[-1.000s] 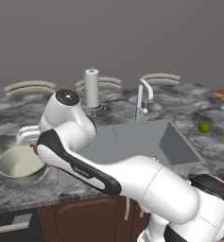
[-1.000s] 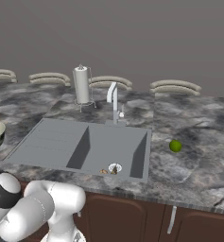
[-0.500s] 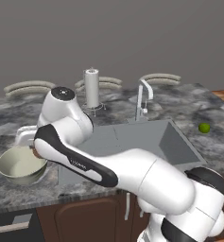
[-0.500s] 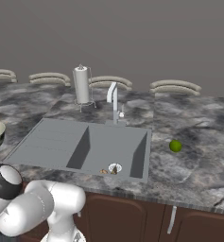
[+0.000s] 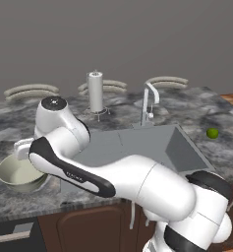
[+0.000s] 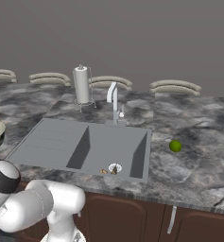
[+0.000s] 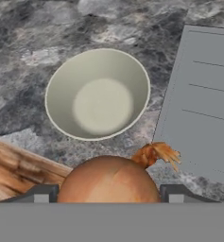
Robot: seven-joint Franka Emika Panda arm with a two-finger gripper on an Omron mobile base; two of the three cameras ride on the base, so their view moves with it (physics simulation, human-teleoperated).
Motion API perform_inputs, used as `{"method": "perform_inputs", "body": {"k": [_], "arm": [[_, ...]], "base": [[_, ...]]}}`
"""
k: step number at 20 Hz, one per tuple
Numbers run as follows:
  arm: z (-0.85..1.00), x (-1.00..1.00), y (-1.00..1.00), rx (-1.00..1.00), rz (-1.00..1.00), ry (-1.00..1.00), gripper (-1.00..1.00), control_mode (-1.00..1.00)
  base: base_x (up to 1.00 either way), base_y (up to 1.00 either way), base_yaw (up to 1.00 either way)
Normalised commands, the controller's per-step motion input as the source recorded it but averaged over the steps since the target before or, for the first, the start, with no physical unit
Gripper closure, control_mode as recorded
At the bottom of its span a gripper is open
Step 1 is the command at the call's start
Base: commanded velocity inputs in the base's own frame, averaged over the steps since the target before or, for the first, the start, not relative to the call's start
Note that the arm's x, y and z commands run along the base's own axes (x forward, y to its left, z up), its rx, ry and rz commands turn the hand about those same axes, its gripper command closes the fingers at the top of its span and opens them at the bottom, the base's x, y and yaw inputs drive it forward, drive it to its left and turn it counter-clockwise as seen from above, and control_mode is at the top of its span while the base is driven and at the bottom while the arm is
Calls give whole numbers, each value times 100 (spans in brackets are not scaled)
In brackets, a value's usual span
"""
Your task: There is a mixed pile of frozen fruits and vegetables on the counter. Locate all the frozen vegetables and place the items in a bowl on the counter. Take all the frozen fruits and defrost them in a running sink.
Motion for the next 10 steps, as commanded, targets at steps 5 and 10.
{"method": "perform_inputs", "body": {"k": [5, 10], "arm": [[-7, 22, 8, -3, 0, 0, 100, -100], [0, 41, 21, 0, 0, 0, 100, -100]], "base": [[0, 0, 0], [0, 0, 0]]}}
